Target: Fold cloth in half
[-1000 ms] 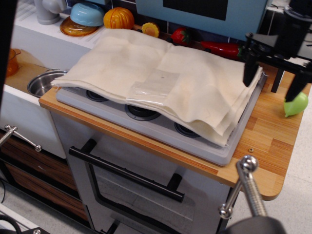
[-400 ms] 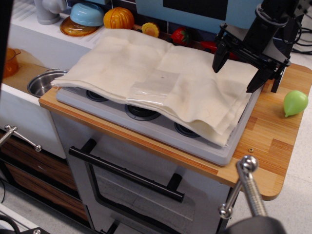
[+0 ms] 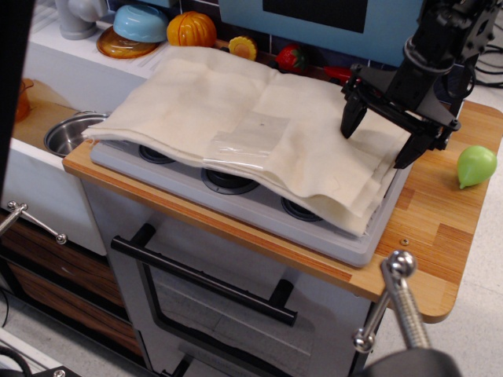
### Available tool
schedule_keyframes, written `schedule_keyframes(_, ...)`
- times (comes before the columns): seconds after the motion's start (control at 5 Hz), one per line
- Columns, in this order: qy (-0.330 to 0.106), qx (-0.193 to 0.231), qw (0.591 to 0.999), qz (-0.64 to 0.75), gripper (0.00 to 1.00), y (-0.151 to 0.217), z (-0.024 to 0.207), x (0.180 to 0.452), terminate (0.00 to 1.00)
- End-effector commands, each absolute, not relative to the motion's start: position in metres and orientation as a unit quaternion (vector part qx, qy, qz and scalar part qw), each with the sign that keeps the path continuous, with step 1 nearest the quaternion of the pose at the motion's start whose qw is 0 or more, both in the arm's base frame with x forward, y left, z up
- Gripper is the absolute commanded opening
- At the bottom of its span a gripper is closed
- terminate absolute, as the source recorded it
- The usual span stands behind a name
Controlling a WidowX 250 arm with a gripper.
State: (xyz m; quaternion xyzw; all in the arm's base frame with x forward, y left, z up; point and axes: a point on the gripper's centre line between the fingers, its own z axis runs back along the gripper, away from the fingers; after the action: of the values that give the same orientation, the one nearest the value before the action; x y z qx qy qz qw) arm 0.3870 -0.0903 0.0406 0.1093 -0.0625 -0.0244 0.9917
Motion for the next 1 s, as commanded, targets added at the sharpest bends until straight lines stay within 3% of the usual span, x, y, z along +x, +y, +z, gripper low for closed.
schedule_keyframes(0.0,-0.073,0.105,0.992,0.012,1.00,-0.079,0.041,0.400,0.00)
schedule_keyframes(0.2,-0.073,0.107,0.991,0.031,0.00,-0.076,0.039,0.405,0.00)
schedule_keyframes(0.6,-0.065,0.085,0.994,0.033,0.00,-0.073,0.061,0.403,0.00)
schedule_keyframes(0.8,-0.076,0.045,0.996,0.033,0.00,-0.055,0.094,0.406,0.00)
